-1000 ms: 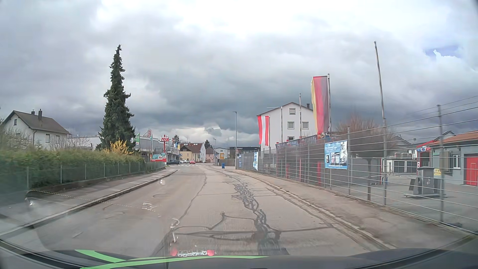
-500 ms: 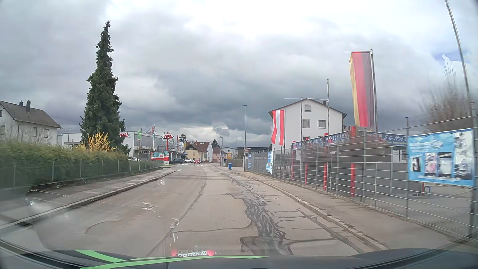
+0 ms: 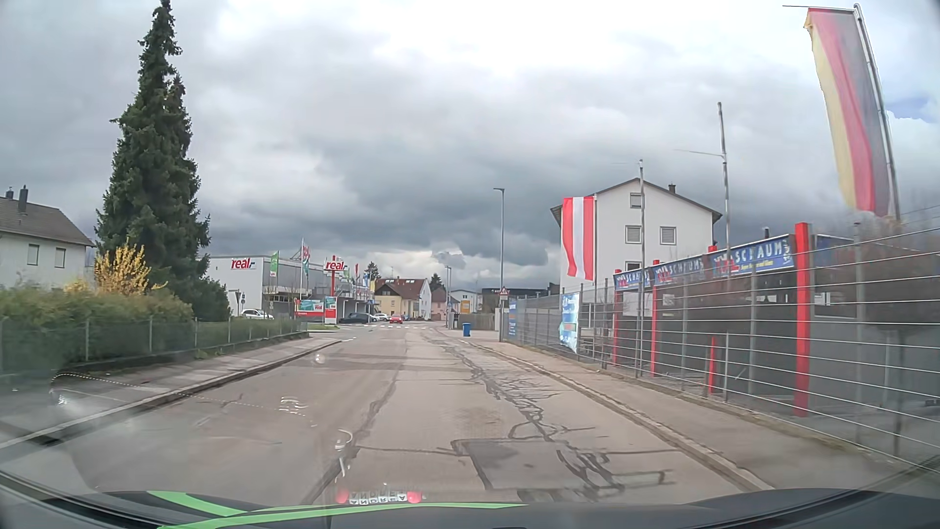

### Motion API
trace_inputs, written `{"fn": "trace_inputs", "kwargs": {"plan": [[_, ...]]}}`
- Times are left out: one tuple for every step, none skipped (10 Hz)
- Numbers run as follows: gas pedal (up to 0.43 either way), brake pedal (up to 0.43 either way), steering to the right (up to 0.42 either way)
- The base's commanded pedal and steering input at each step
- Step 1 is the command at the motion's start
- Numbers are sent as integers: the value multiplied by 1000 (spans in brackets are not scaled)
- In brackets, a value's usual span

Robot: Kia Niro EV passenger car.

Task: Follow the waypoints while adhering to traffic rules and regulations

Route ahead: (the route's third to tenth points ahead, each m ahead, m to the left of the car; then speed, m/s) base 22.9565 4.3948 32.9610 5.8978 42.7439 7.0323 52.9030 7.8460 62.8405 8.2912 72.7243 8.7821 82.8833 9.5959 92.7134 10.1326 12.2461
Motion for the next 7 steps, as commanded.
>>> {"fn": "trace_inputs", "kwargs": {"plan": [[130, 0, -15], [130, 0, -14], [130, 0, -15], [130, 0, -15], [130, 0, -15], [130, 0, -15], [130, 0, -15]]}}
